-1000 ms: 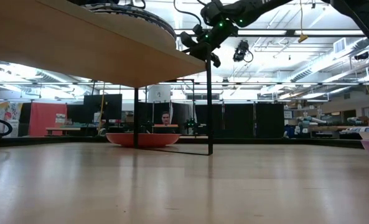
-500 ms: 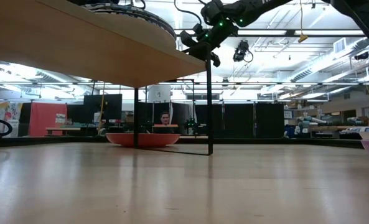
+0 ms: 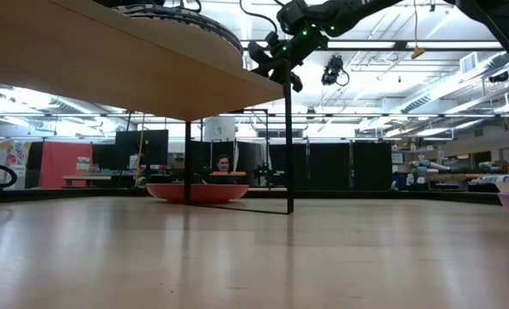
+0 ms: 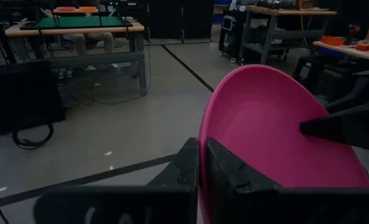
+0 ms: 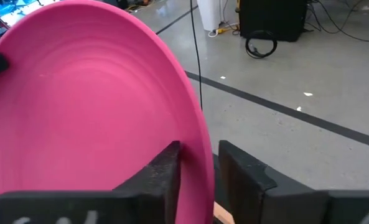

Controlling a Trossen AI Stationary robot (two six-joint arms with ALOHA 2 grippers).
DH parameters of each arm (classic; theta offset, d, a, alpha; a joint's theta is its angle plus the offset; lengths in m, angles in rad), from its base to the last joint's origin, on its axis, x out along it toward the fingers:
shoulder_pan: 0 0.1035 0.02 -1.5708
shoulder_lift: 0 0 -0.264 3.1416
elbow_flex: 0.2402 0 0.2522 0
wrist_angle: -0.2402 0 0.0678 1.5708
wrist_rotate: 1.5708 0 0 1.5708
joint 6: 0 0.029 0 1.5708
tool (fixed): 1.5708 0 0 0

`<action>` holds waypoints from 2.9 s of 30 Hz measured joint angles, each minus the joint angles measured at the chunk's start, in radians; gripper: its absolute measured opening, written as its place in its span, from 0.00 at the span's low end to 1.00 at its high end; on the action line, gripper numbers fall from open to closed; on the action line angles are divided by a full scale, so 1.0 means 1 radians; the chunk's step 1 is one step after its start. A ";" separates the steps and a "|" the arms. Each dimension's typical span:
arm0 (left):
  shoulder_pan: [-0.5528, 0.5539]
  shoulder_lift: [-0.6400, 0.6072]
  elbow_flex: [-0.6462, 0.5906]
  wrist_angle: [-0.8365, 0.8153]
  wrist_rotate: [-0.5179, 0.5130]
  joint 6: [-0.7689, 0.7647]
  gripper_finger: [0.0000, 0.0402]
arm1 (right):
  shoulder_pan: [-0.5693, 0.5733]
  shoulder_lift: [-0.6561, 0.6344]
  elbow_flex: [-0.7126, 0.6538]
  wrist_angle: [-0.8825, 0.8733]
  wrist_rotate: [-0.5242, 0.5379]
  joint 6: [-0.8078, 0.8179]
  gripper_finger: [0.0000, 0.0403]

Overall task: Place and stack plates onto a shelf
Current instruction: Stack the pink plate on top of the light brown plate on the shelf

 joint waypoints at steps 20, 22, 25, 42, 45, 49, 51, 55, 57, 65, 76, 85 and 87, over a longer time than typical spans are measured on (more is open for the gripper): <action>-0.001 0.001 0.000 -0.069 0.048 -0.001 0.04 | -0.105 -0.130 0.000 0.000 -0.276 -0.115 0.40; -0.001 0.000 0.000 -0.064 0.084 -0.013 0.04 | -0.113 -0.146 0.000 -0.014 -0.284 -0.114 0.40; -0.001 0.000 0.000 -0.064 0.143 -0.038 0.04 | -0.124 -0.167 0.000 -0.056 -0.285 -0.129 0.40; -0.030 0.000 0.281 -0.526 0.653 -0.074 0.04 | -0.246 -0.215 0.000 -0.477 -0.282 -0.284 0.40; -0.054 -0.001 0.362 -0.686 0.722 -0.073 0.04 | -0.255 -0.214 0.000 -0.480 -0.283 -0.283 0.40; -0.112 -0.001 0.430 -0.860 0.770 -0.072 0.04 | -0.257 -0.214 0.000 -0.480 -0.283 -0.283 0.40; -0.149 -0.003 0.454 -0.936 0.785 -0.071 0.04 | -0.257 -0.214 0.000 -0.480 -0.283 -0.284 0.40; -0.241 -0.017 0.465 -1.032 0.818 -0.073 0.04 | -0.256 -0.214 -0.001 -0.480 -0.284 -0.291 0.40; -0.293 -0.023 0.464 -1.067 0.818 -0.073 0.04 | -0.255 -0.214 -0.001 -0.480 -0.284 -0.291 0.40; -0.537 -0.037 0.465 -1.129 0.819 -0.073 0.04 | -0.256 -0.213 -0.001 -0.482 -0.284 -0.291 0.40; -0.834 -0.040 0.464 -1.262 0.655 -0.170 0.04 | -0.253 -0.213 -0.001 -0.482 -0.284 -0.291 0.40; -1.027 -0.040 0.464 -1.340 0.439 -0.303 0.04 | -0.253 -0.212 -0.001 -0.483 -0.284 -0.291 0.40; -1.065 -0.040 0.464 -1.341 0.399 -0.325 0.04 | -0.253 -0.212 -0.001 -0.483 -0.284 -0.291 0.40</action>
